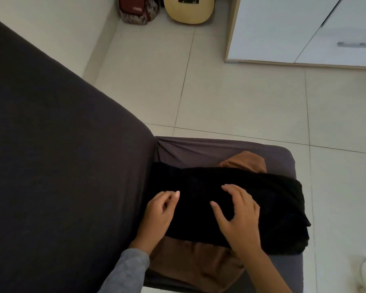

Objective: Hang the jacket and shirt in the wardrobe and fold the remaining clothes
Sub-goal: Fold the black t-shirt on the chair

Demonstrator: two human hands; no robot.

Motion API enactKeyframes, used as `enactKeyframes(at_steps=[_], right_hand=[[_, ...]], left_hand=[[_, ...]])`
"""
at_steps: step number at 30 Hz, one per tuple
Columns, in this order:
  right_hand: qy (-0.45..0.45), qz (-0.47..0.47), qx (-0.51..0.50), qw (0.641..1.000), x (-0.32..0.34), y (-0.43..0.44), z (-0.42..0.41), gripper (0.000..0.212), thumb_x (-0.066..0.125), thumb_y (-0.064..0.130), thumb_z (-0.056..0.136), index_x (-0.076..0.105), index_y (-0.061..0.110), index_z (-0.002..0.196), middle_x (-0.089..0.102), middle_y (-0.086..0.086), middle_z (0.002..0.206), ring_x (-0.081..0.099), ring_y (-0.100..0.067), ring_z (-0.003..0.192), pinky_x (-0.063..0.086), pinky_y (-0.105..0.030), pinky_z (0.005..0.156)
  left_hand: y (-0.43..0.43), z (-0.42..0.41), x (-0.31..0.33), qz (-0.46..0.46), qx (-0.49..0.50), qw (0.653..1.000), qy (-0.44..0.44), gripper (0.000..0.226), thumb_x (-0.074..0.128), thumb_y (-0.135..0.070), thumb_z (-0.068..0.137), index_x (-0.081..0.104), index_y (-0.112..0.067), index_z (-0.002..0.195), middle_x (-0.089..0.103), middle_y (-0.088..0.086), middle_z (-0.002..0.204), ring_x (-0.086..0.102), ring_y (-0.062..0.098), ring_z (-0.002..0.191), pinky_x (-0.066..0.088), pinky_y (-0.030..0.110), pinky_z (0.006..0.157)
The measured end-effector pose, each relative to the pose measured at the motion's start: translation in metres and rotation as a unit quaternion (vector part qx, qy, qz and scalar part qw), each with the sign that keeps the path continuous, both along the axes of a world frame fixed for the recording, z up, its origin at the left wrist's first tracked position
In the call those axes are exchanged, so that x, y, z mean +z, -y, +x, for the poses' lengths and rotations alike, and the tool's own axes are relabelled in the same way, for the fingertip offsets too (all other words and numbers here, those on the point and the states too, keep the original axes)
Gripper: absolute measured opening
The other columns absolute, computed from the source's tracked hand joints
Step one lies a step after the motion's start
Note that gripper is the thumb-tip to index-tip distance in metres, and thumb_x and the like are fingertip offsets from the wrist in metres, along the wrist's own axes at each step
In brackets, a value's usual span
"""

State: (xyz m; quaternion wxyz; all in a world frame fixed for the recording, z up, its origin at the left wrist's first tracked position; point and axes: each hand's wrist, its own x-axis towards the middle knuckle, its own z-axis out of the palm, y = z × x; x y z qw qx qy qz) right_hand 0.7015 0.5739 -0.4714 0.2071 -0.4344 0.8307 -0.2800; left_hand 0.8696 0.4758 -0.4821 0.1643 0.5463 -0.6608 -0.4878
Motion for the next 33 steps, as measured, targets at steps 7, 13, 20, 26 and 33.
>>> enactKeyframes(at_steps=[7, 13, 20, 26, 33], right_hand=[[0.084, 0.049, 0.122, 0.988, -0.008, 0.038, 0.014, 0.041, 0.071, 0.032, 0.08, 0.058, 0.02, 0.117, 0.061, 0.011, 0.108, 0.055, -0.004, 0.106, 0.013, -0.022, 0.115], [0.256, 0.006, 0.135, 0.957, 0.004, 0.046, -0.002, 0.03, 0.065, -0.002, 0.077, 0.044, 0.019, 0.078, 0.057, 0.004, 0.083, 0.055, -0.008, 0.078, 0.046, -0.021, 0.067], [0.316, -0.015, 0.152, 0.936, 0.003, 0.035, 0.0, 0.039, 0.073, 0.008, 0.076, 0.055, 0.027, 0.105, 0.06, 0.012, 0.099, 0.057, 0.0, 0.099, 0.043, -0.009, 0.081], [0.301, -0.02, 0.197, 0.933, 0.003, 0.033, 0.001, 0.012, 0.072, 0.015, 0.078, 0.06, 0.012, 0.078, 0.062, 0.004, 0.08, 0.062, -0.011, 0.077, 0.051, -0.033, 0.069], [0.253, -0.007, 0.182, 0.95, -0.004, 0.007, 0.015, 0.031, 0.067, 0.009, 0.072, 0.043, 0.028, 0.077, 0.064, 0.019, 0.095, 0.059, 0.0, 0.095, 0.037, -0.031, 0.102]], left_hand=[[0.03, -0.01, -0.011, -0.165, -0.005, 0.983, 0.084, 0.025, 0.051, -0.028, 0.089, 0.067, -0.009, 0.087, 0.052, -0.004, 0.092, 0.047, 0.01, 0.09, 0.034, 0.015, 0.082], [0.09, -0.053, -0.018, -0.079, -0.171, 0.961, 0.201, 0.027, 0.056, -0.027, 0.092, 0.061, -0.017, 0.117, 0.053, 0.001, 0.118, 0.044, 0.019, 0.115, 0.036, 0.035, 0.098], [0.11, -0.061, -0.018, -0.054, -0.252, 0.934, 0.248, 0.013, 0.056, -0.031, 0.092, 0.06, -0.019, 0.095, 0.057, -0.006, 0.094, 0.049, 0.017, 0.103, 0.032, 0.033, 0.092], [0.114, -0.061, -0.03, -0.101, -0.228, 0.946, 0.208, 0.012, 0.062, -0.018, 0.088, 0.068, -0.017, 0.099, 0.052, -0.005, 0.089, 0.051, 0.018, 0.095, 0.04, 0.032, 0.088], [0.048, -0.033, -0.021, -0.057, -0.021, 0.997, -0.039, 0.033, 0.049, 0.007, 0.078, 0.067, -0.019, 0.088, 0.065, -0.001, 0.086, 0.06, 0.008, 0.086, 0.041, 0.015, 0.086]])
